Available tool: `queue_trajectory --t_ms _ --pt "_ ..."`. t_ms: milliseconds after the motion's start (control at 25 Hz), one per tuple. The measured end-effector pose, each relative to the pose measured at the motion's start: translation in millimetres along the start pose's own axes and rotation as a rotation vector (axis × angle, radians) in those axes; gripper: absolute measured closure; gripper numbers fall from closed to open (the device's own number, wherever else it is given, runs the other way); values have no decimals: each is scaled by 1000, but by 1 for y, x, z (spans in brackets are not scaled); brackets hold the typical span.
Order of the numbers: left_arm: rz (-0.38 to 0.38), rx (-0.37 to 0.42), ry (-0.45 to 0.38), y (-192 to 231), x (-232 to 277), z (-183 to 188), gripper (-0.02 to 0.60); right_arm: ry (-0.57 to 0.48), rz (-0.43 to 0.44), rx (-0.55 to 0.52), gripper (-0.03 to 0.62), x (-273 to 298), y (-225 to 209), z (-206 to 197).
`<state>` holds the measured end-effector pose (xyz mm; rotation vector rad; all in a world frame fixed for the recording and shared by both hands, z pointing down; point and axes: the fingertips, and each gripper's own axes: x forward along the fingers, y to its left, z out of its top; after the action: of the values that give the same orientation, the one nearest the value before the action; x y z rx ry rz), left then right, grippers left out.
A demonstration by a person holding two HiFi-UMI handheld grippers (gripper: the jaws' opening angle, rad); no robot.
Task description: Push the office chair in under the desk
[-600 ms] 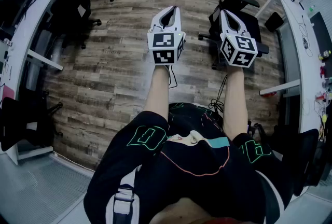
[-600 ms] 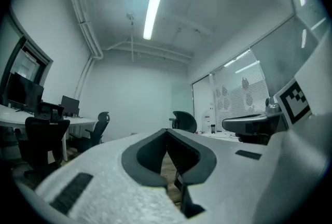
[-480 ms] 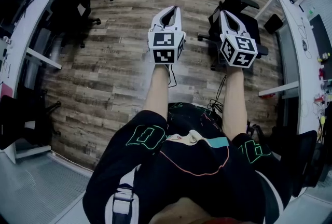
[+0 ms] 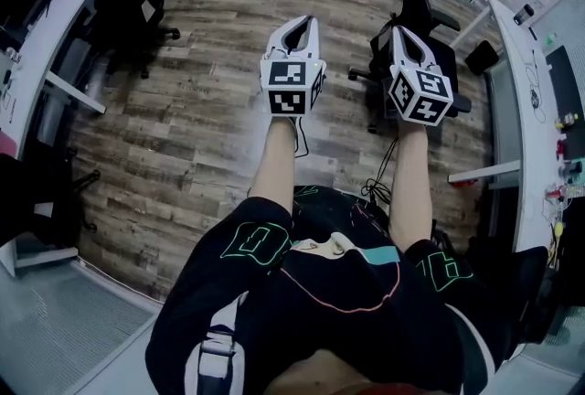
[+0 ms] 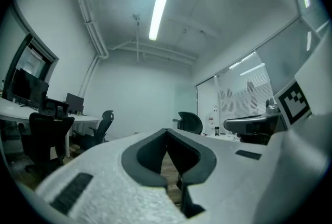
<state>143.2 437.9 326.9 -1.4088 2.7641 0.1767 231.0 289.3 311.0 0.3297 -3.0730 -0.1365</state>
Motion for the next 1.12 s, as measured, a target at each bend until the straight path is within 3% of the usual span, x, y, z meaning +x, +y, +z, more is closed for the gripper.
queue_trajectory --t_ms 520,840,1120 --pt "73 -16 58 40 -21 -25 581 42 83 22 589 25 43 -22" --pt "115 -32 110 52 -11 -55 581 83 100 70 589 50 35 -52" --pt "163 -52 160 64 35 -84 581 136 134 90 589 95 9 -86"
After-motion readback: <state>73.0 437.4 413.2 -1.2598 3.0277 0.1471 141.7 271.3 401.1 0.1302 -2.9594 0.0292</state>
